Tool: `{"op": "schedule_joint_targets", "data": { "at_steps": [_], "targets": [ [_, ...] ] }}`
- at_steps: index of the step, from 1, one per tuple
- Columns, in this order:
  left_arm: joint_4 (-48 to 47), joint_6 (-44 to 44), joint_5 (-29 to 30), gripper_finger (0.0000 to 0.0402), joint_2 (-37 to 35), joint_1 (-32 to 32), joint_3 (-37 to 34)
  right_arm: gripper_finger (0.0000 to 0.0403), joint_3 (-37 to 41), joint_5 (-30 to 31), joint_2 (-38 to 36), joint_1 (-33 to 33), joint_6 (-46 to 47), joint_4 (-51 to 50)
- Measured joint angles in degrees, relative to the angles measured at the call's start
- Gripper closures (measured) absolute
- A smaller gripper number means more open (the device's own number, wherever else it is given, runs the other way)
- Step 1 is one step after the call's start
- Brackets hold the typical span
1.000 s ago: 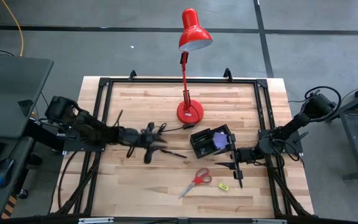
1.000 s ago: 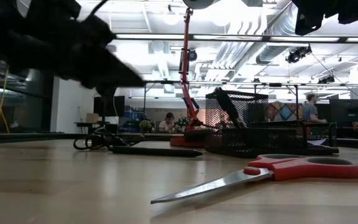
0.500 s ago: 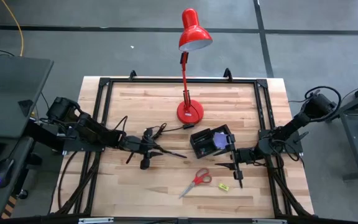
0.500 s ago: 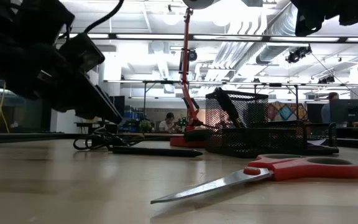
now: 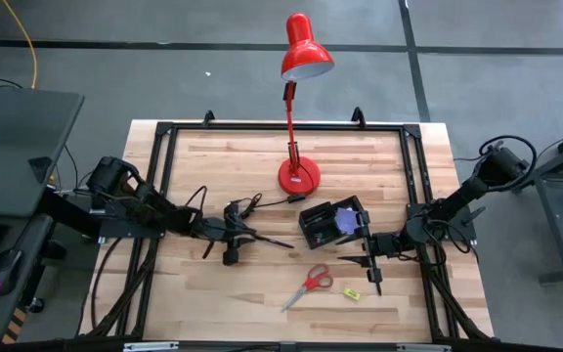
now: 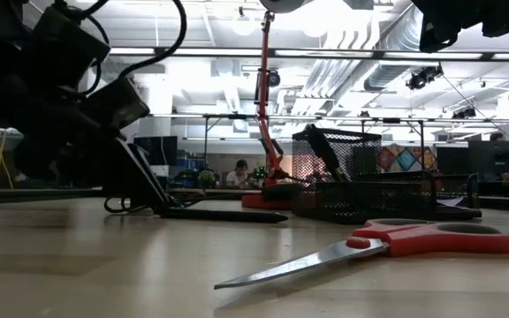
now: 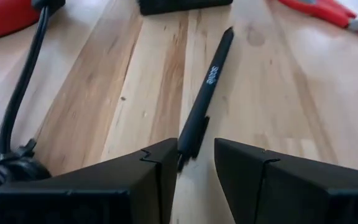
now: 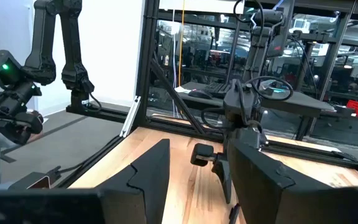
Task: Pick and place office supplies into organizer
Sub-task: Put the black pen into the desk organizer
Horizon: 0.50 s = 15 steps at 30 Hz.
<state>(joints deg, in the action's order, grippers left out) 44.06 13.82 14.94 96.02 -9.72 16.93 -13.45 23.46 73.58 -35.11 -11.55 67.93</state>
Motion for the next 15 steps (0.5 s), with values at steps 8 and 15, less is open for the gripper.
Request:
{"op": "schedule_joint_targets", "data": {
  "at_steps": [8,15],
  "targets": [
    [2.6,1.3,-0.7,0.0304,0.3,0.0,0.2,0.0249,0.0,0.0,0.0,0.0,0.0,0.0],
    [2.1,2.0,-2.2,0.0275,0.3,0.0,1.7,0.0249,0.0,0.0,0.0,0.1,-0.3,-0.2]
  ]
}}
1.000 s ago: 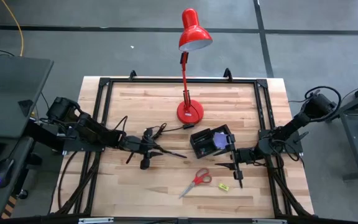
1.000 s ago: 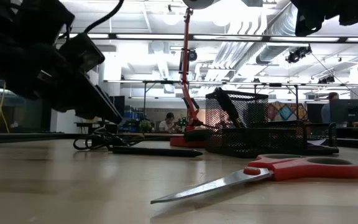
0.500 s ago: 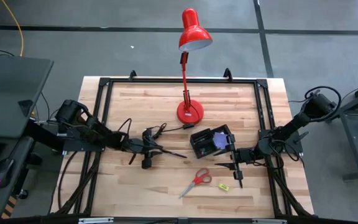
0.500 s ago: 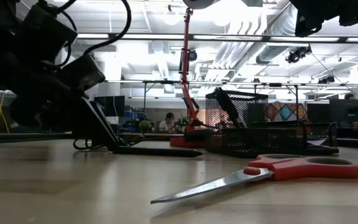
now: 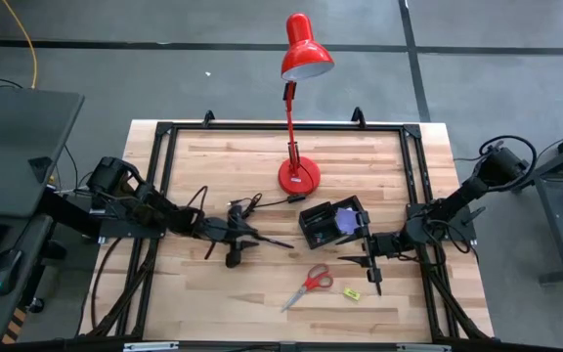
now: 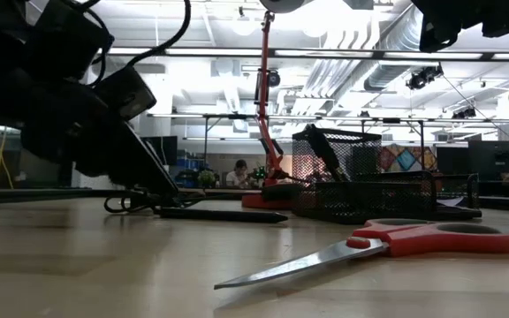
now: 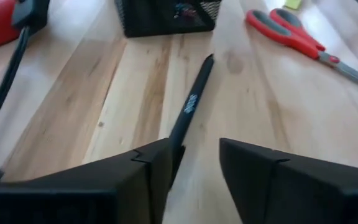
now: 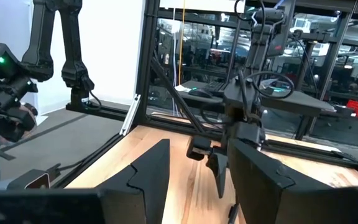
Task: Pick and place office supplies into organizer
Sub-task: Put the black pen into the desk organizer
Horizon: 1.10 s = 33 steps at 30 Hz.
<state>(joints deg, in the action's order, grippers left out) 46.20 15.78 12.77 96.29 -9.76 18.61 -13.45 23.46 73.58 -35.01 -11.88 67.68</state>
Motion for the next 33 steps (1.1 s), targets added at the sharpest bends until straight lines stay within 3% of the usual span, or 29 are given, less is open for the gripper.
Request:
{"op": "schedule_joint_targets", "data": {
  "at_steps": [7,12,23,33],
  "targets": [
    [-6.0,-4.0,2.6,0.0178,0.6,0.0,1.5,0.0249,0.0,-0.1,0.2,1.9,3.1,-1.7],
    [-2.4,-5.1,4.1,0.0168,3.7,0.0,1.1,0.0249,0.0,-4.7,0.6,3.2,4.0,-2.2],
    [-2.3,-4.1,4.5,0.0241,4.9,0.0,1.3,0.0249,0.0,-4.2,0.6,3.5,4.0,-1.9],
    [5.7,-0.8,4.9,0.0366,11.1,-0.1,1.3,0.0249,0.0,-4.1,0.6,3.5,4.1,-0.5]
  ]
}}
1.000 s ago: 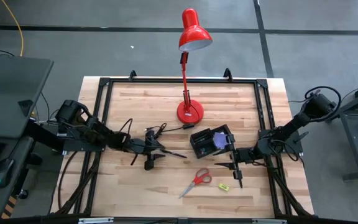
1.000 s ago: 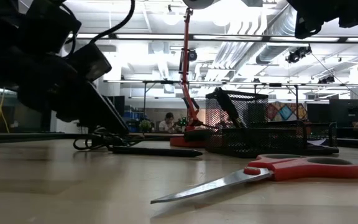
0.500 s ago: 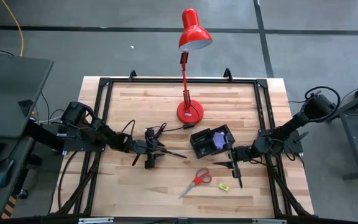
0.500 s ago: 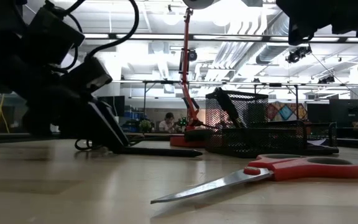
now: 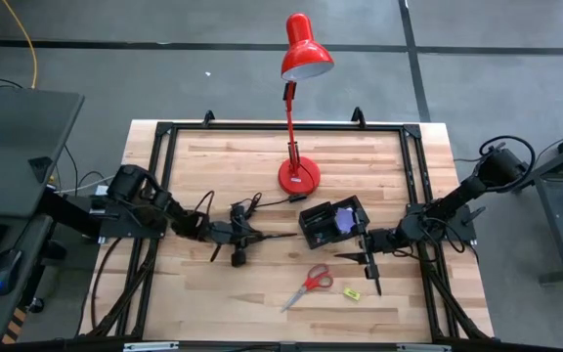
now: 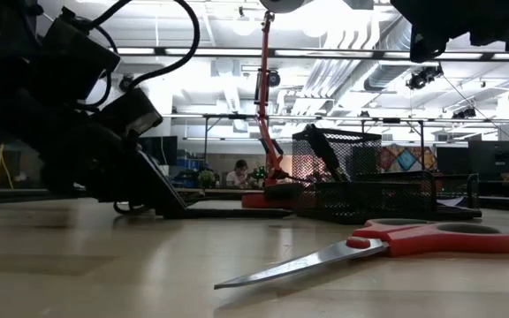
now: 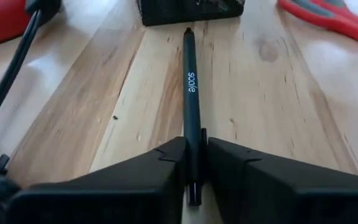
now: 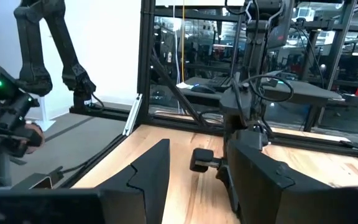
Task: Pick and place office supplies into organizer
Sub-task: Put the black pen into the desk organizer
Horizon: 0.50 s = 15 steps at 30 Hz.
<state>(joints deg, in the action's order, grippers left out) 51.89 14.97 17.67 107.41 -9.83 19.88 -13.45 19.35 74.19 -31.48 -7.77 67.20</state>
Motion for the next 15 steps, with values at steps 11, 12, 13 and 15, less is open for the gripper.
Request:
{"op": "schedule_joint_targets", "data": {
  "at_steps": [11,12,13,15],
  "targets": [
    [3.8,0.0,-1.8,0.0393,0.5,-3.3,0.3,0.0249,0.0,0.0,0.0,0.0,0.3,-0.5],
    [3.9,0.2,-1.6,0.0393,0.4,-3.7,0.3,0.0249,0.0,0.0,0.0,0.0,0.3,-0.5],
    [4.2,0.5,-0.9,0.0393,0.5,-4.2,0.3,0.0249,0.0,0.0,0.0,0.0,0.3,-0.5],
    [5.1,-0.1,0.6,0.0393,0.5,-5.5,0.2,0.0249,0.0,0.0,0.0,0.0,0.3,-0.5]
  ]
}}
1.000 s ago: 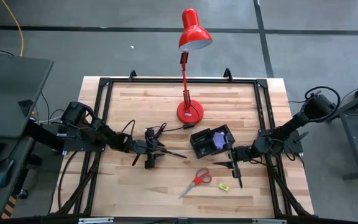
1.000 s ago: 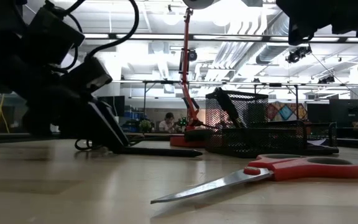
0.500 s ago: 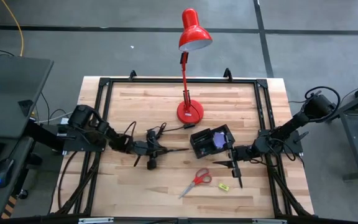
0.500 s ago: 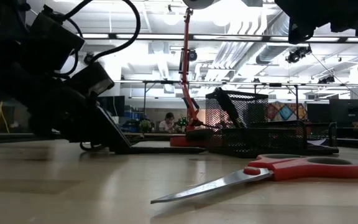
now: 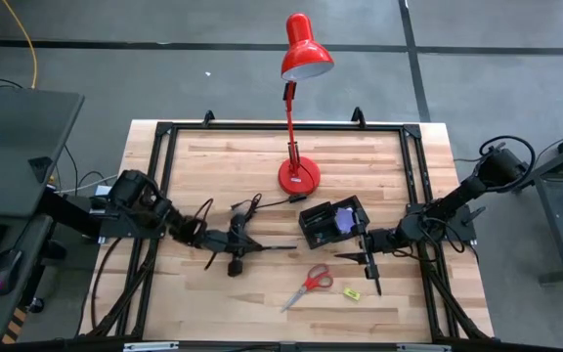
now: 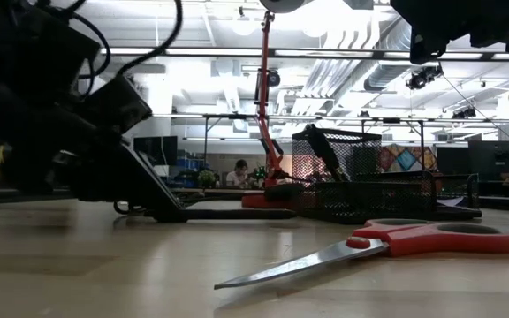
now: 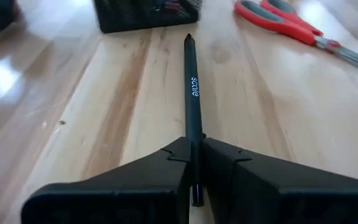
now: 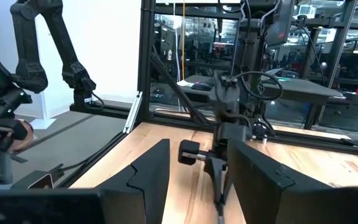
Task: Pick and place office supplies into organizer
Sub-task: Put the black pen into the desk organizer
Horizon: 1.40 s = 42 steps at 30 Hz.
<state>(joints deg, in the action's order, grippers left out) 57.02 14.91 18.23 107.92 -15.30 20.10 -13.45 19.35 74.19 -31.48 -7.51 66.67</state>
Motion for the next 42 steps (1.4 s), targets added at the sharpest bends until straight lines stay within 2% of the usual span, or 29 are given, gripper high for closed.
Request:
{"op": "schedule_joint_targets", "data": {
  "at_steps": [14,17,21,28,30,34,38,42],
  "targets": [
    [3.2,-0.3,1.2,0.0401,-1.1,-1.3,0.0,0.0249,0.0,0.1,0.0,0.0,0.1,0.0],
    [2.1,-0.2,1.3,0.0391,-2.5,-1.3,0.0,0.0249,0.0,-0.3,0.0,0.0,0.9,-0.1],
    [1.0,-0.5,-0.9,0.0358,-3.7,-1.2,0.0,0.0249,0.0,-0.6,0.0,0.0,1.2,-0.9],
    [-7.9,2.2,-2.1,0.0259,-4.0,-1.2,0.2,0.0249,0.0,-0.6,0.0,0.0,1.2,-1.0],
    [-7.7,2.0,-2.5,0.0235,-4.0,-1.2,0.2,0.0249,0.0,-0.3,0.0,0.0,1.2,-1.0],
    [-8.4,1.5,-2.7,0.0207,-4.0,-1.2,0.2,0.0249,0.0,0.5,0.0,0.0,1.1,-1.1],
    [-10.3,3.1,-1.9,0.0204,-4.1,-1.3,0.3,0.0249,0.0,0.6,0.0,0.0,0.7,-1.0],
    [-11.6,4.8,0.1,0.0244,-3.2,-1.3,0.4,0.0249,0.0,1.8,0.0,0.0,0.5,-1.1]
  ]
}}
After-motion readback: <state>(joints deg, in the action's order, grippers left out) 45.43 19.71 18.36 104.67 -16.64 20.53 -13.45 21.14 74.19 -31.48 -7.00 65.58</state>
